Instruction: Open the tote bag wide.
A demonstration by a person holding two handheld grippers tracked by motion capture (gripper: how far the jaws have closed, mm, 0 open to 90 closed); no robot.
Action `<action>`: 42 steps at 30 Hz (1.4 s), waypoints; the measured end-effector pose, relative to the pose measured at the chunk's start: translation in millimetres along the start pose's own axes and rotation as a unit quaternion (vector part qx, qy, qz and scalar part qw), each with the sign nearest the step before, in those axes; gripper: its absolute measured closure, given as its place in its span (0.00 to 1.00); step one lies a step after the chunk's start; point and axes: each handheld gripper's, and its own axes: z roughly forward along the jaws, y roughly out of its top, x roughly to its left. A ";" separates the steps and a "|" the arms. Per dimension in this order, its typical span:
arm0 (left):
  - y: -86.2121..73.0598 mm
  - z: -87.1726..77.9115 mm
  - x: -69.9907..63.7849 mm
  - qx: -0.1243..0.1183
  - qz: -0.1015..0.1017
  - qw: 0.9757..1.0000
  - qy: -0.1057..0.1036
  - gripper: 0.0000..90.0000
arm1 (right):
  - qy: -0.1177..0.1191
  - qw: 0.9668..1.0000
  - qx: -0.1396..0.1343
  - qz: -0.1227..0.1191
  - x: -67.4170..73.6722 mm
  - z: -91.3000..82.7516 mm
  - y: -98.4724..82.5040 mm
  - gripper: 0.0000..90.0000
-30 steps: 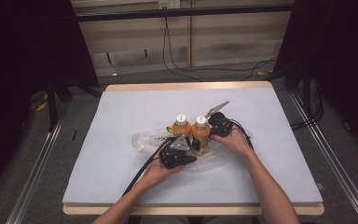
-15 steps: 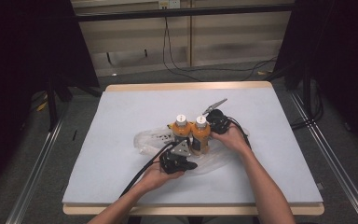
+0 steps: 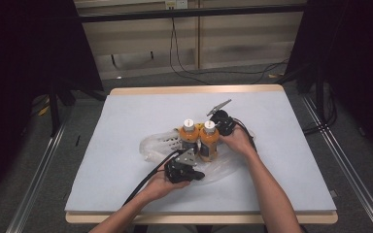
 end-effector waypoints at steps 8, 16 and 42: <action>-1.1 -1.4 -2.4 0.001 -0.002 1.000 -0.004 1.00 | 0.002 1.000 -0.013 0.018 -6.3 4.5 2.6 1.00; -1.6 -2.3 -5.3 0.002 0.000 1.000 -0.010 1.00 | -0.010 0.999 -0.021 0.030 -10.4 8.0 5.5 1.00; -2.3 -3.5 -15.9 0.006 0.018 1.000 -0.025 1.00 | -0.054 0.997 -0.005 0.049 -17.3 20.0 26.4 1.00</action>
